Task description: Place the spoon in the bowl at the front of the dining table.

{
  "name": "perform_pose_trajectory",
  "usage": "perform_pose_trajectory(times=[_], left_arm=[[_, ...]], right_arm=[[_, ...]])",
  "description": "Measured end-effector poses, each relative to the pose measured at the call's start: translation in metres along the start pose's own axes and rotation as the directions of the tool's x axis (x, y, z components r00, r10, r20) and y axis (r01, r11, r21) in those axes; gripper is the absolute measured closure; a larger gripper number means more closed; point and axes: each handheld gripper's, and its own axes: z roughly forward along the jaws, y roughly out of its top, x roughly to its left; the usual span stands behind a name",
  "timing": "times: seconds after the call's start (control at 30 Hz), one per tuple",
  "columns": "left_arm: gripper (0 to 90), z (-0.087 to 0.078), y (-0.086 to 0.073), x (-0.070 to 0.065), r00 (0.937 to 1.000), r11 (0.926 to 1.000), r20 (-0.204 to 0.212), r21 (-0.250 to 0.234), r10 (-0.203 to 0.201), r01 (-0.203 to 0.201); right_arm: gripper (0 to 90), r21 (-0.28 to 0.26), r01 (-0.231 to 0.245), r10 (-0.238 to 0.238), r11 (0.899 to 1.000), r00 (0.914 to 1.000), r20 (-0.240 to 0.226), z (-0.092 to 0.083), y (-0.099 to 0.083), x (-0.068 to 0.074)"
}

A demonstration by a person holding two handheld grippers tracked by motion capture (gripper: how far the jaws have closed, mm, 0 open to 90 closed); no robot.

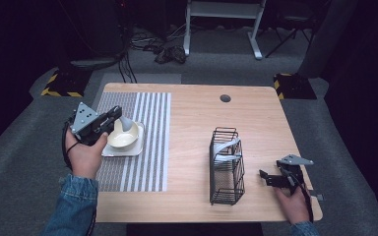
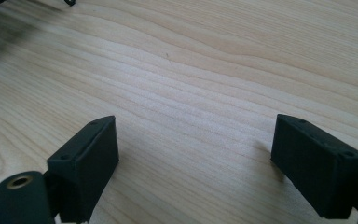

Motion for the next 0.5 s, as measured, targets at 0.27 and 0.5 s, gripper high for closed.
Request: perform_pose_trajectory(times=[0.27,0.5], left_arm=[[84.9,0.007,-0.014,0.022,0.9982,0.9993,-0.059,0.034,-0.011,0.013],[84.9,0.015,-0.029,0.034,0.9965,0.9985,-0.074,0.036,-0.039,0.042]], right_arm=[[14.7,-0.001,0.001,-0.001,1.000,1.0000,0.000,0.000,0.000,0.000],[14.6,0.000,0.001,-0.001,1.000,1.0000,0.001,0.000,0.000,0.000]])
